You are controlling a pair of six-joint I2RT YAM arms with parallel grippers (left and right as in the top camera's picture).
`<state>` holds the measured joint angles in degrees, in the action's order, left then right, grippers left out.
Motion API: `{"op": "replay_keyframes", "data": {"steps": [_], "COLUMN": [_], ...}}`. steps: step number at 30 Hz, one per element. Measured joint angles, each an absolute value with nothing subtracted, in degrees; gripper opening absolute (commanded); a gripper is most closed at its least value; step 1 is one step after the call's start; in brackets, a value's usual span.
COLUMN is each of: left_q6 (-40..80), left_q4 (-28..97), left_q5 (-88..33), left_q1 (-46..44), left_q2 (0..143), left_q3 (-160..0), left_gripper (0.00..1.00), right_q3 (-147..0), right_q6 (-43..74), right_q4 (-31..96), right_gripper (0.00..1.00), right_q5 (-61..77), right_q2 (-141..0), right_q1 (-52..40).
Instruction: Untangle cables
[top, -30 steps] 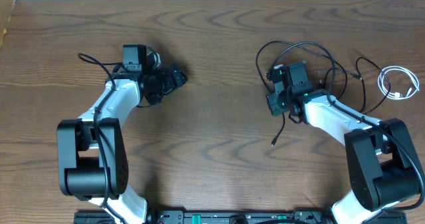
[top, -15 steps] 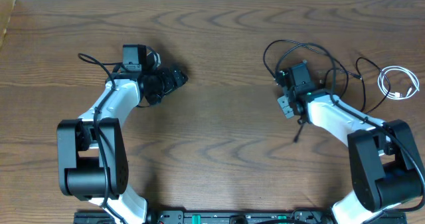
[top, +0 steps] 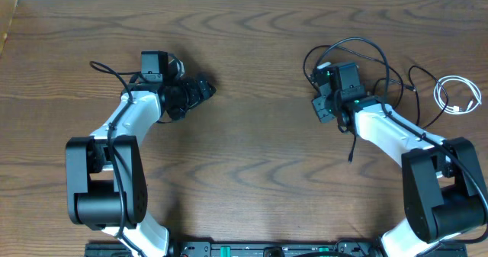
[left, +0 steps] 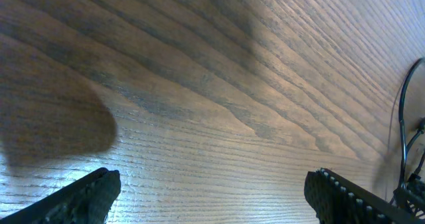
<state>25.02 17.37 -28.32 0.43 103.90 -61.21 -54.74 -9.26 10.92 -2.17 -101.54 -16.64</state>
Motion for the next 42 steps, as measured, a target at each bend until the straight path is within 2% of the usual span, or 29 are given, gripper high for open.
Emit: {"op": "replay_keyframes", "data": {"steps": [3,5,13,21,24,26,28,30,31,32,33,35,37,38,39,40,41,42], "left_q6": [25.0,25.0,25.0,25.0,25.0,25.0,24.7,23.7,23.0,22.7,21.7,21.0,20.7,20.5,20.3,19.8,19.6,19.7], "left_q4": [17.4,17.4,17.4,17.3,17.3,17.4,17.5,17.7,17.7,17.7,17.8,17.8,17.7,17.7,17.7,17.7,17.7,17.8], "left_q5": [-28.3,-28.3,-28.3,-28.3,-28.3,-28.3,-28.3,-28.7,-29.1,-29.6,-30.0,-30.3,-30.1,-29.6,-29.1,-28.5,-28.1,-27.9], "left_q1": [0.4,0.4,0.4,0.4,0.4,0.4,0.4,0.4,0.4,0.4,0.4,0.4,0.4,0.4,0.4,0.4,0.4,0.4], "left_q2": [103.9,103.9,103.9,103.9,103.9,103.9,103.9,103.9,103.9,103.9,103.9,103.9,103.9,103.9,103.9,103.9,103.9,103.9], "left_q3": [-61.2,-61.2,-61.2,-61.2,-61.2,-61.2,-61.2,-61.2,-61.2,-61.2,-61.2,-61.2,-61.2,-61.2,-61.2,-61.2,-61.2,-61.2], "left_gripper": [0.94,0.94,0.94,0.94,0.94,0.94,0.93,0.86,0.75,0.58,0.32,0.14,0.11,0.11,0.24,0.4,0.55,0.98], "right_q3": [-54.7,-54.7,-51.4,-50.7,-50.7,-50.7,-50.8,-50.8,-50.8,-50.8,-50.8,-50.7,-50.7,-50.7,-50.7,-50.7,-50.7,-50.7], "right_q6": [-9.5,-9.3,-9.2,-9.0,-7.9,-7.7,-7.7,-7.6,-7.6,-7.5,-7.5,-7.5,-7.5,-7.5,-7.3,-7.0,-6.9,-6.9], "right_q4": [12.5,13.0,13.0,12.6,12.6,12.7,13.3,14.0,14.4,14.9,15.6,16.9,17.6,17.6,17.5,17.5,17.3,17.1], "right_gripper": [0.1,0.05,0.03,0.01,0.14,0.15,0.1,0.09,0.09,0.09,0.09,0.1,0.12,0.15,0.25,0.4,0.73,0.99], "right_q5": [-1.7,-2.2,-7.1,-10.8,-6.2,-0.5,6.9,11.0,12.9,14.3,15.7,17.3,18.3,18.7,19.1,19.4,19.7,19.9], "right_q2": [-101.5,-101.5,-101.6,-101.8,-101.7,-101.6,-101.6,-101.6,-101.6,-101.6,-101.4,-100.9,-99.4,-98.1,-96.6,-95.1,-93.5,-92.0], "right_q1": [-17.0,-16.8,-14.2,-6.6,-4.0,-3.4,-3.6,-3.9,-4.2,-4.5,-4.9,-5.7,-6.3,-6.7,-6.9,-7.0,-7.2,-7.2]}}
